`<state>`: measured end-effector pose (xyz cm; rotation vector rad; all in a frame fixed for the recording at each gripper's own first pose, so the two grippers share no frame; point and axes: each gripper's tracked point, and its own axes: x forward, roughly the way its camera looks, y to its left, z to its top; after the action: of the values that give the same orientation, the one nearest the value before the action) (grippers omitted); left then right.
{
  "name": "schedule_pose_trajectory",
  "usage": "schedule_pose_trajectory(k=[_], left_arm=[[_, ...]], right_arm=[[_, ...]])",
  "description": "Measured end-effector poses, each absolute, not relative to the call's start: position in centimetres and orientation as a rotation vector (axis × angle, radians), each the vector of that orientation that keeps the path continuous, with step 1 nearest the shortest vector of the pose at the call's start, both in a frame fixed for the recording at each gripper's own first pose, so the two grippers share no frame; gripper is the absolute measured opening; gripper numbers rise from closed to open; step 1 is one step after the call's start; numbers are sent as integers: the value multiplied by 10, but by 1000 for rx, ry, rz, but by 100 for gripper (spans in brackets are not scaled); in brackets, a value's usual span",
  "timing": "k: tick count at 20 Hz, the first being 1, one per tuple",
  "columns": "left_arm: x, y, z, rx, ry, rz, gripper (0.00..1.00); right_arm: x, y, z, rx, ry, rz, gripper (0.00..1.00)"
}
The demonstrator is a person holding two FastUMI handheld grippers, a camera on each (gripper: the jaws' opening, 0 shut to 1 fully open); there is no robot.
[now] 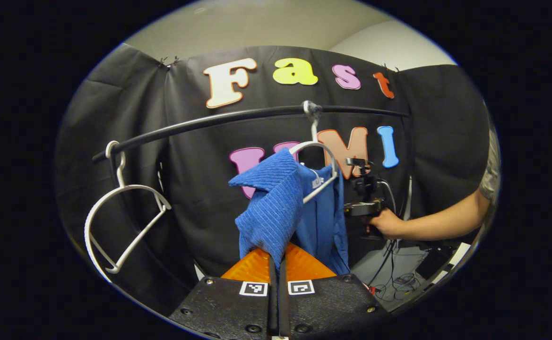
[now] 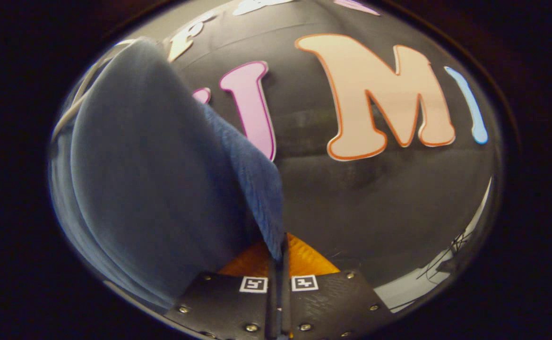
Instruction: Grasp the clothes on the hanger with both hands and then place them into the laundry hamper below.
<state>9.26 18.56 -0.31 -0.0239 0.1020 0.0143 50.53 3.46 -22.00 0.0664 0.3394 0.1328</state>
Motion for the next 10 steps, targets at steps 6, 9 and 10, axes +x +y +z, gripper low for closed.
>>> schedule_pose_trajectory(k=[6,9,10], left_arm=[[88,186,6,-179,47,71,1],[90,187,4,-152,50,86,3],[89,188,6,-162,42,91,3]], right_arm=[[454,10,-176,33,243,143,19],[435,8,-151,70,201,113,43],[428,16,-143,94,185,117,58]])
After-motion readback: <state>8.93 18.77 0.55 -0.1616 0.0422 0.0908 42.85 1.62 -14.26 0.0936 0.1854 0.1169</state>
